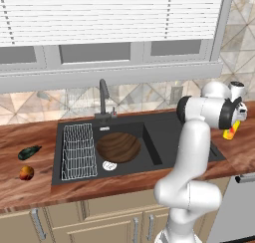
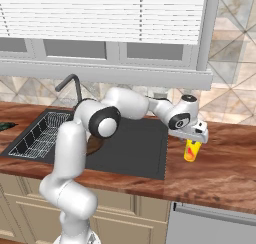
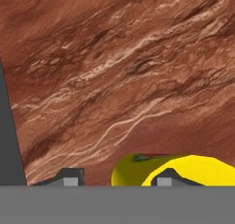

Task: Remove the eggplant and peach from the sink. Then move the bowl and cup from the counter to the sink for washing.

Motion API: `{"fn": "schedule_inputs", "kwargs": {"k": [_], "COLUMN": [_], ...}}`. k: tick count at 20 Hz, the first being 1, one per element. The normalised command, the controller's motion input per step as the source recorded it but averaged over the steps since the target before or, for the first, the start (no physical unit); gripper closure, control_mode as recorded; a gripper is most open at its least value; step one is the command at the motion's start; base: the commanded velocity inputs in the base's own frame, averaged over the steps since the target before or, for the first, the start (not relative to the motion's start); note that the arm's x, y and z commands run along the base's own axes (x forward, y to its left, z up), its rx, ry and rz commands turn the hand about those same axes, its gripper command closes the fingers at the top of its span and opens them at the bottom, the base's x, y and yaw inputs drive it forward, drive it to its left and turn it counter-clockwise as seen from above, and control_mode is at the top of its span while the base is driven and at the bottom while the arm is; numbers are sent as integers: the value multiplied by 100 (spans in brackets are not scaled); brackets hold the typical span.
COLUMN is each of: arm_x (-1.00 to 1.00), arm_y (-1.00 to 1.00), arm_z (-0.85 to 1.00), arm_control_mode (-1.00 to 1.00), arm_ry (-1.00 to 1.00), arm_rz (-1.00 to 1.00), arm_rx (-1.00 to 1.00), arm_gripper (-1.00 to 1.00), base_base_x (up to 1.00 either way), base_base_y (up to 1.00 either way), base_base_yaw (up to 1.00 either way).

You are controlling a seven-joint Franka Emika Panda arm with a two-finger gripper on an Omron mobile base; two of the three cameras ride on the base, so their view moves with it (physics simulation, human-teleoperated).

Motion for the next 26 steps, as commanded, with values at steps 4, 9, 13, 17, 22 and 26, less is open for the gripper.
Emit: {"fn": "schedule_inputs", "kwargs": {"k": [4, 9, 13, 17, 22, 26], "arm_x": [0, -1, 0, -6, -11, -11], "arm_y": [4, 4, 9, 14, 25, 28], "arm_z": [-13, -13, -8, 5, 15, 18], "arm_control_mode": [-100, -100, -100, -100, -100, -100], "arm_ry": [1, 0, 0, -2, -3, -6], "arm_rz": [-2, -2, -1, 0, 0, 0], "arm_rx": [0, 0, 0, 0, 0, 0], "arm_gripper": [100, 100, 100, 100, 100, 100], "base_base_x": [0, 0, 0, 0, 0, 0], "base_base_y": [0, 0, 0, 0, 0, 0], "base_base_yaw": [0, 0, 0, 0, 0, 0]}}
